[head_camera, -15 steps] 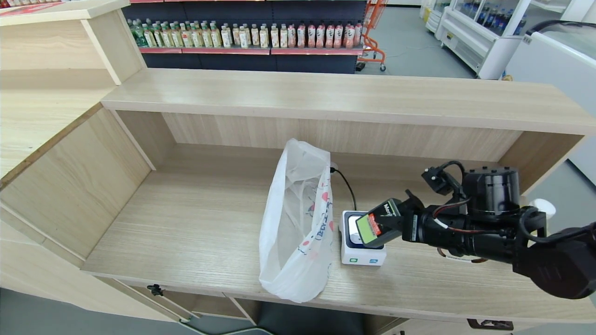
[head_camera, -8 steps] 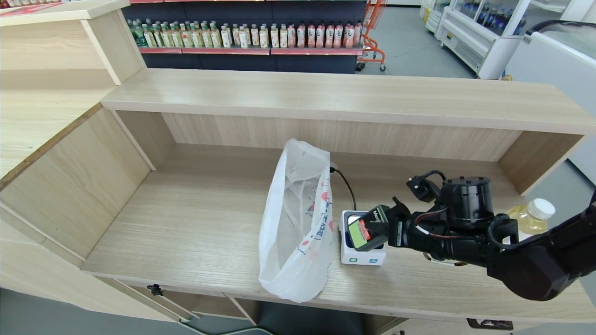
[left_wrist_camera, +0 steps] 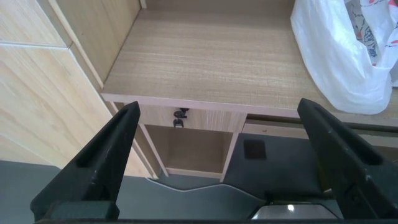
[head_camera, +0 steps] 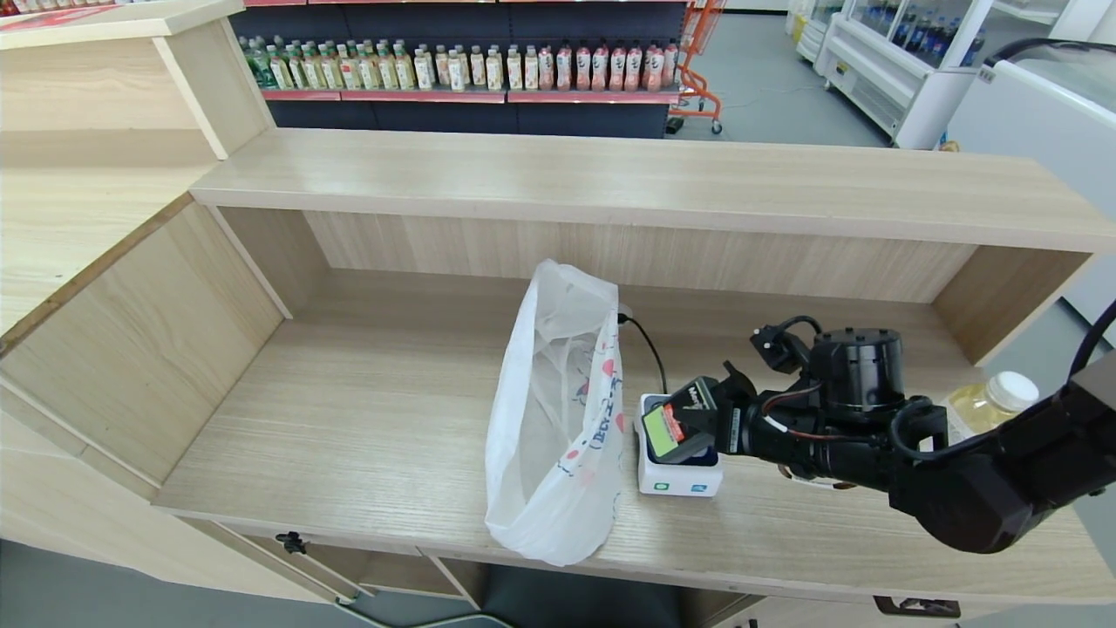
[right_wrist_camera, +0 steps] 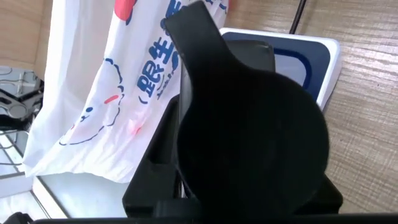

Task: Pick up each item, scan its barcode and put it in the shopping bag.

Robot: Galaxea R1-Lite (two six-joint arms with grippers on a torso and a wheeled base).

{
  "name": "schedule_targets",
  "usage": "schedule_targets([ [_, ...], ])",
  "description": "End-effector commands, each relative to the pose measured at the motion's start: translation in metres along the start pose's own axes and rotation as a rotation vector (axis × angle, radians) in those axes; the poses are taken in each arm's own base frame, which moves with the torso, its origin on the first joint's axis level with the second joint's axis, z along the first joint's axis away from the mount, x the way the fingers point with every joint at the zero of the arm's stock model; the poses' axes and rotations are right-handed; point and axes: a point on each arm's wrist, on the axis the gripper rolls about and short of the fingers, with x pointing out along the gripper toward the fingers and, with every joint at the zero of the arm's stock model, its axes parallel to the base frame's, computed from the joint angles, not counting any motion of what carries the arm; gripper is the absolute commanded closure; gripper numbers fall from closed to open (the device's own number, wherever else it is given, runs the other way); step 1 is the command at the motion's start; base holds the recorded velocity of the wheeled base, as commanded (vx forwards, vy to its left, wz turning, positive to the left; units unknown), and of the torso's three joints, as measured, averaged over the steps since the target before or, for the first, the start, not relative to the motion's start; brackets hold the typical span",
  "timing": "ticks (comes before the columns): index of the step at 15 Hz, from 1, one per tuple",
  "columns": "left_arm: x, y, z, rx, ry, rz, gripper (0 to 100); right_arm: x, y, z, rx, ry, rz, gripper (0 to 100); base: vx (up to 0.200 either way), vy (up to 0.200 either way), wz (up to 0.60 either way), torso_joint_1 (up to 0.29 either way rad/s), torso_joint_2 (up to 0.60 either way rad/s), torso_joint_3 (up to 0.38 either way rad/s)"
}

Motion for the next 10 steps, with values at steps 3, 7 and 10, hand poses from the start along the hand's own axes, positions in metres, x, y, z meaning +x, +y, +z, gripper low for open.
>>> schedule_targets([
  [3,0.0001,0.0000,0.0001,0.000,0.001,0.000,0,0.0032,-0.0017,-0.0024,0.002,0.009,-0.005,100,0.000,0.000,0.00,0.000,0.00,0.000],
  [7,0.0001,0.0000,0.0001,0.000,0.001,0.000,0,0.0027,-0.0009,-0.0007,0.001,-0.001,-0.001,100,0.000,0.000,0.00,0.000,0.00,0.000],
  [10,0.0001,0.0000,0.0001,0.001,0.001,0.000,0,-0.0018,0.0004,0.0058,-0.009,-0.044,0.002,100,0.000,0.000,0.00,0.000,0.00,0.000],
])
